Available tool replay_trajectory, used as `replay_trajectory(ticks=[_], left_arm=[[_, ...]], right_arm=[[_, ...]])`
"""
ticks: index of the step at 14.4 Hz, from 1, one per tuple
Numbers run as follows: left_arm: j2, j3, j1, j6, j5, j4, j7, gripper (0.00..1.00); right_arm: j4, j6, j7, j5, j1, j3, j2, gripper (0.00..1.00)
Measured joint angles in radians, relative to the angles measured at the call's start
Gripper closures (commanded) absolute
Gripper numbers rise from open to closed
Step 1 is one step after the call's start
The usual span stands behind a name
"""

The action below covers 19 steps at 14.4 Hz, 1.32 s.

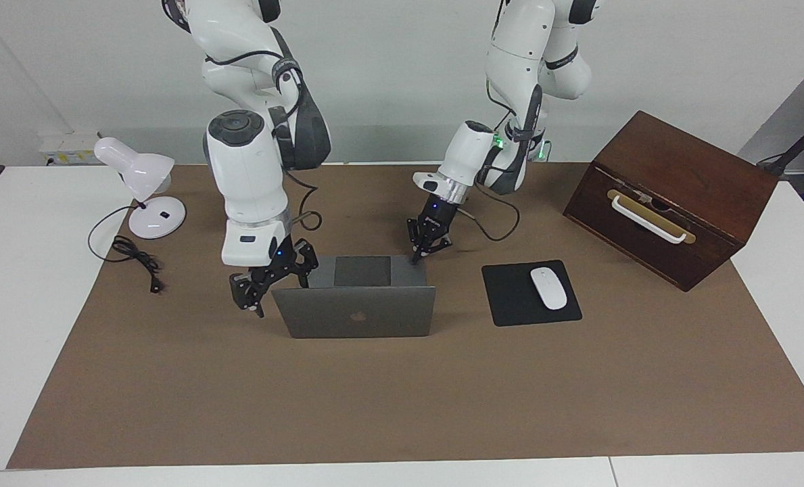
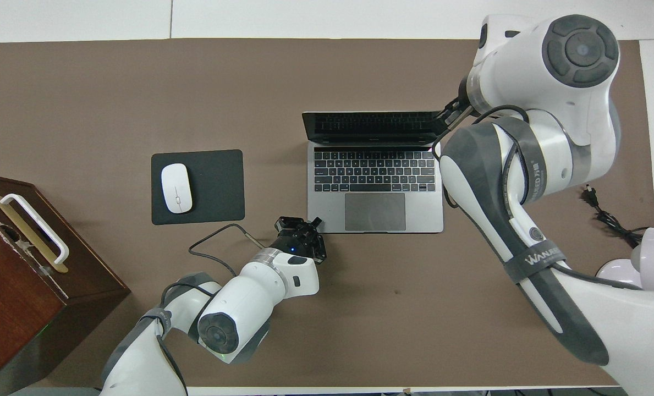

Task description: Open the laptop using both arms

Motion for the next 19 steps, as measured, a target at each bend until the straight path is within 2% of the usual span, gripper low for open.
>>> replay_trajectory(ticks=[5,9,13,16,19], left_arm=[[0.000,0.000,0.000,0.000,0.000,0.000,0.000,1.00],[0.004,0.002,0.002,0.000,0.000,0.006,-0.001,1.00],[0.011,0.004,0.031,0.000,0.000,0.032,-0.005,1.00],[0.008,0.005,0.040,-0.012,0.000,0.051,-0.015,1.00],[-0.029,0.005,0.050,-0.107,0.000,0.075,-0.019,1.00]], right_arm=[[0.026,-0.248,0.067,0.001,-0.009,-0.007,-0.122,0.00],[0.026,-0.368,0.153,0.001,-0.010,-0.008,-0.175,0.00],[0.023,-0.449,0.208,0.037,-0.054,-0.012,-0.195,0.00],[-0.004,-0.459,0.222,0.060,-0.114,-0.015,-0.203,0.00],[-0.049,-0.459,0.222,0.061,-0.148,-0.015,-0.217,0.00]])
